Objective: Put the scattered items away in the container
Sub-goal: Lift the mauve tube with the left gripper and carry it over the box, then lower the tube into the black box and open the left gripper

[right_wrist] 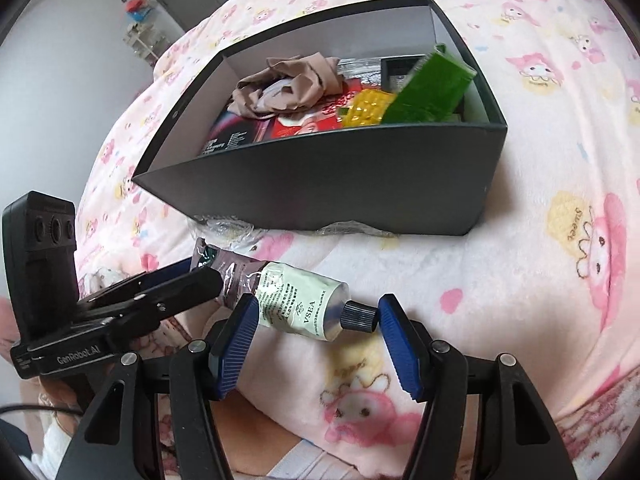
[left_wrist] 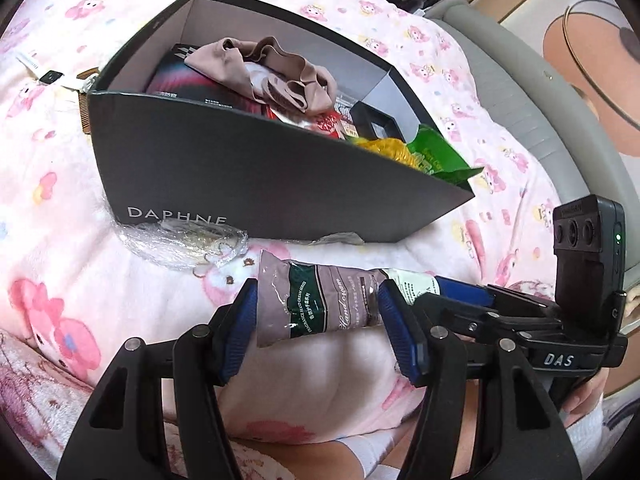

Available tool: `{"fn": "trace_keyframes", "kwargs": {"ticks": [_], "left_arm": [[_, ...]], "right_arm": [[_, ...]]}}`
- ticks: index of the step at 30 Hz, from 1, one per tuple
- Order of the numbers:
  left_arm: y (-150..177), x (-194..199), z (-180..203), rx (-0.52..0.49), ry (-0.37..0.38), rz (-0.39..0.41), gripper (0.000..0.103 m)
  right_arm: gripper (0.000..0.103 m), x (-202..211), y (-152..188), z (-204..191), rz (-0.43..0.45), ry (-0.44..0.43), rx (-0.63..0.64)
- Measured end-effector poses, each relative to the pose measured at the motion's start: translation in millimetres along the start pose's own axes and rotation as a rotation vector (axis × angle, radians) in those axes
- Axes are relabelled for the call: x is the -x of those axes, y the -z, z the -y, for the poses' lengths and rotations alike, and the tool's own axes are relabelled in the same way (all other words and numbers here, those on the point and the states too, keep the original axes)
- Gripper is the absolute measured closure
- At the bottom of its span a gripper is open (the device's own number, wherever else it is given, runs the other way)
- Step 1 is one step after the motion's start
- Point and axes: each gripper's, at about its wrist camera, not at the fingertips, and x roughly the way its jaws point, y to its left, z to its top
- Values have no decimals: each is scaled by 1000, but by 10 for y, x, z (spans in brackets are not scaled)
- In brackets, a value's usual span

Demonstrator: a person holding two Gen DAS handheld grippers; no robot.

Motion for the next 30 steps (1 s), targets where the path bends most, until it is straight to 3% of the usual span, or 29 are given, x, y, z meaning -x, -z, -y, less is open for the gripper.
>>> {"fn": "trace_keyframes", "kwargs": {"ticks": [6, 14, 18, 26, 30], "left_arm": [[-103, 214, 60, -7, -25, -24, 42], [-348, 484, 217, -33, 34, 56, 42], [-467, 473, 181, -30, 3, 70, 42], [-1062, 171, 109, 0, -13, 89, 39], [-1344, -65, 54, 6, -80, 45, 39]], "right_arm": [[44, 242, -76, -209, 51, 20, 34], [44, 691, -278, -518, 205, 20, 65], [44, 666, -424, -610, 220, 24, 104], [44, 418, -930, -661, 245, 72, 153], [44, 173, -1208, -577, 200, 87, 139]]}}
